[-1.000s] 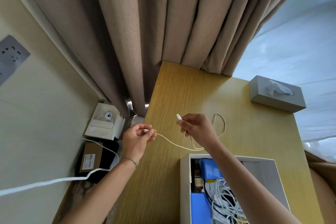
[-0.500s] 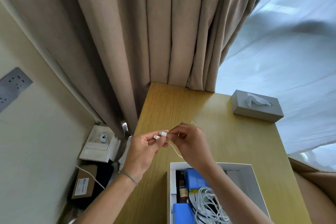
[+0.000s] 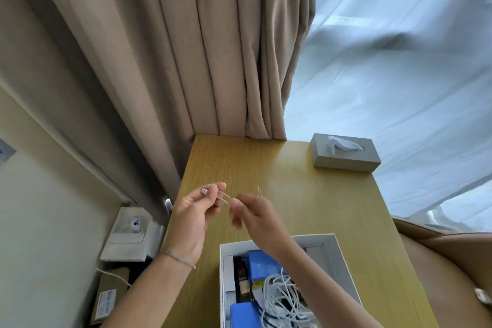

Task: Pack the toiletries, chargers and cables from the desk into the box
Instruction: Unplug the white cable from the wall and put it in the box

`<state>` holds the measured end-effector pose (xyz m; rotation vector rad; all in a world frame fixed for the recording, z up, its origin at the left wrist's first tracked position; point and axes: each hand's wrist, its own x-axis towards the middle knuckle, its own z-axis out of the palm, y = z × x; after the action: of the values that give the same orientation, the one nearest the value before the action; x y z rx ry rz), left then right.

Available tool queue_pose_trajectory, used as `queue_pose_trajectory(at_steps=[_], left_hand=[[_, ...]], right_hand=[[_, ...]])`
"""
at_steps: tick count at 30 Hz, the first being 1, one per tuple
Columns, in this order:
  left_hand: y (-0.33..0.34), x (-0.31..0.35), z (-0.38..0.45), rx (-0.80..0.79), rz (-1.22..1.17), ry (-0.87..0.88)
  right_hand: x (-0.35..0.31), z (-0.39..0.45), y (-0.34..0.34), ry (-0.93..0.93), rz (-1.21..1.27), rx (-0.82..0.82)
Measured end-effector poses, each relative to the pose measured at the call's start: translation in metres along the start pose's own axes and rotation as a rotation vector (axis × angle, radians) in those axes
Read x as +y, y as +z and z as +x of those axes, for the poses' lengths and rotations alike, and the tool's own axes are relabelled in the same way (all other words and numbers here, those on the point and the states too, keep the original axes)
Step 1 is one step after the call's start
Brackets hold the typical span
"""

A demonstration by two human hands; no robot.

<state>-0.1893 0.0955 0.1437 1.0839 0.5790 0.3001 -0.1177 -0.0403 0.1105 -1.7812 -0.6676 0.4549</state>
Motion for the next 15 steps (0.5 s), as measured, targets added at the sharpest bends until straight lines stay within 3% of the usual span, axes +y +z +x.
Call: queue_pose_trajectory(at_steps=[4, 8, 13, 15], left_hand=[[-0.012, 0.013, 0.016, 0.061, -0.197, -0.057], [-0.037, 0.022, 0.031, 0.157, -0.396, -0.128], [-0.041, -0.005, 0.028, 0.146, -0.3, -0.267], [-0.037, -0.019, 0.023, 0.114, -0.085, -0.275]], right_hand=[[0.004, -0.001, -0.026, 0.048, 0.026, 0.019], [-0.001, 0.0, -0.063, 0.064, 0.067, 0.142], [-0.016, -0.002, -0.093, 0.025, 0.163, 0.255], [-0.024, -0.003, -0.098, 0.001, 0.16, 0.247]])
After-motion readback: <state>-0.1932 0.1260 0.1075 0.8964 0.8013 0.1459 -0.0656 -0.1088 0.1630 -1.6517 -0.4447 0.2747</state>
